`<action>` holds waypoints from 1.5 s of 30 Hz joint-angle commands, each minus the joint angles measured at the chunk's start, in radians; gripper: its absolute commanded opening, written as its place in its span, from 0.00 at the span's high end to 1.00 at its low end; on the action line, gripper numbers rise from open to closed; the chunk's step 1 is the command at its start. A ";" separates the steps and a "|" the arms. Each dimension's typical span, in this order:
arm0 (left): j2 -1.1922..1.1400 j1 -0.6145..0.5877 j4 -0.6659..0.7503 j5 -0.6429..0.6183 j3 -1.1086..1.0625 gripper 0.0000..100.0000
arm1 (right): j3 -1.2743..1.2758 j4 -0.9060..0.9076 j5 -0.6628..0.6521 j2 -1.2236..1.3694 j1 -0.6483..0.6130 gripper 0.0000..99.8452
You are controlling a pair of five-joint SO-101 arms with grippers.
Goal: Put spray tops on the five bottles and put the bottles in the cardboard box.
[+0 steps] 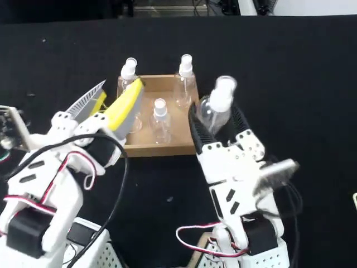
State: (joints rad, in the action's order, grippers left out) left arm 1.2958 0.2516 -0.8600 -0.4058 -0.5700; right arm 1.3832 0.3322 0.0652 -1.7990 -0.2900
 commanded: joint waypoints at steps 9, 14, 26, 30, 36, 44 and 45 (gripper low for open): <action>0.034 -0.163 -0.068 -0.005 -0.047 0.79 | 0.047 -0.244 0.000 0.005 -0.008 0.99; 0.034 -0.263 -0.068 -0.011 -0.133 0.79 | 0.025 -0.330 0.000 0.160 -0.005 0.99; 0.034 -0.493 -0.060 -0.012 -0.394 0.79 | 0.079 -0.453 0.000 0.484 -0.008 0.99; 0.034 -0.492 -0.060 -0.012 -0.421 0.79 | 0.185 -0.514 0.006 0.483 -0.003 0.99; 0.034 -0.493 -0.060 -0.012 -0.440 0.79 | 0.289 -0.649 0.008 0.484 -0.008 0.99; 0.034 -0.486 -0.058 -0.012 -0.467 0.79 | 0.291 -0.647 0.046 0.493 -0.009 0.99; 0.034 -0.486 -0.058 -0.012 -0.467 0.79 | 0.291 -0.647 0.051 0.493 -0.009 0.99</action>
State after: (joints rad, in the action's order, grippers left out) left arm 1.3188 -0.2302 -0.9260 -0.4089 -1.0441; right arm 1.6855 -0.2892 0.0944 -1.3218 -0.2900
